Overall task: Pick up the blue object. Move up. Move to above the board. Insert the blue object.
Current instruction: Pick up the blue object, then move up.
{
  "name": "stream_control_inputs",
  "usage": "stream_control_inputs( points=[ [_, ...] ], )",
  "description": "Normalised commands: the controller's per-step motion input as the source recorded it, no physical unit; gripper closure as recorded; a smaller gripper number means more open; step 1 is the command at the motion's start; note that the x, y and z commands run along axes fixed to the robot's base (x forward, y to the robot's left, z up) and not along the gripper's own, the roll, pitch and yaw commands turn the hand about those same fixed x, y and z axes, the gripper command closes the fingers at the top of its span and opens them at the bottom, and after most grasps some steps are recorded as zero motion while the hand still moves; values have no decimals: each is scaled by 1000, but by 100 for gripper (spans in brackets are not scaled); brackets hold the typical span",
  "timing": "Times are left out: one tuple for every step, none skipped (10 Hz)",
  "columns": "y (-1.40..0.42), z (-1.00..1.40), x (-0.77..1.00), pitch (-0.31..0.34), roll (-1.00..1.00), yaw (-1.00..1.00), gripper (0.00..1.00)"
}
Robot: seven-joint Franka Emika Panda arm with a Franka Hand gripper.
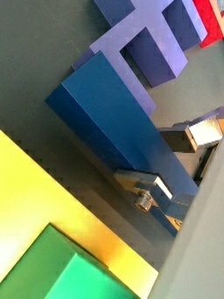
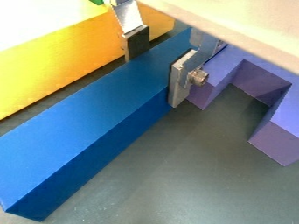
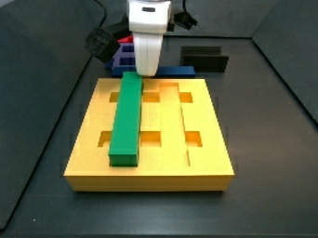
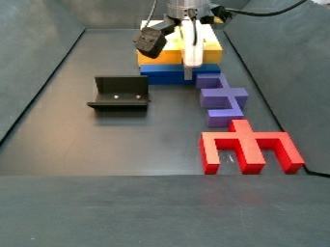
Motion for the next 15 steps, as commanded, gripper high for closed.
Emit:
stream_control_inputs(
  points=[
    [0,0,0,0,0,0,100],
    [0,0,0,0,0,0,100],
    [0,0,0,0,0,0,100],
    [0,0,0,0,0,0,100],
    [0,0,0,0,0,0,100],
    [0,0,0,0,0,0,100],
    [0,0,0,0,0,0,100],
    [0,0,0,0,0,0,100],
    [0,0,0,0,0,0,100],
    [0,0,0,0,0,0,100],
    [0,0,0,0,0,0,100],
    [0,0,0,0,0,0,100],
    [0,833,0,0,0,0,100],
    [-47,728,-56,51,-2,-28,100],
    [-48,539,-91,96,-11,-31,100]
  ],
)
